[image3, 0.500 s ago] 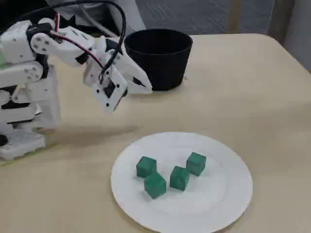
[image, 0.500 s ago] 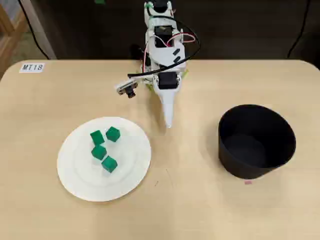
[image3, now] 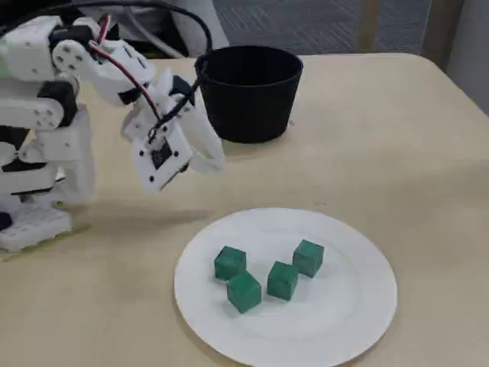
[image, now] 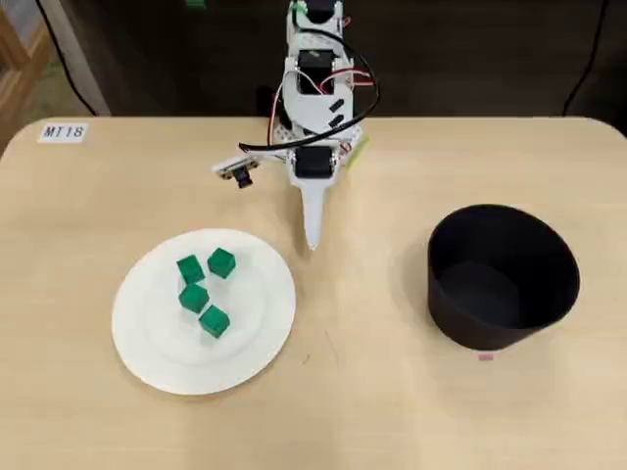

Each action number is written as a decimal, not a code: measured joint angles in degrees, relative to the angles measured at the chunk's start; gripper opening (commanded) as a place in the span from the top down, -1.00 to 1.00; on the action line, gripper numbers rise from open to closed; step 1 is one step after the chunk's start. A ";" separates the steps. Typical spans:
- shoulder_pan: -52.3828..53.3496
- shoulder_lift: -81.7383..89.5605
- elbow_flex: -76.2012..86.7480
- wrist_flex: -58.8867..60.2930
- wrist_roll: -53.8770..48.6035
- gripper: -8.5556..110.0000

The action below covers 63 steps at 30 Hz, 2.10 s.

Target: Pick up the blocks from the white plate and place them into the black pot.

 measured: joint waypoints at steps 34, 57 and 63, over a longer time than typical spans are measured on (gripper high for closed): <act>30.94 -32.17 -36.65 17.31 5.27 0.61; 34.63 -55.11 -47.29 14.15 8.70 0.35; 33.84 -60.47 -49.83 13.62 10.11 0.32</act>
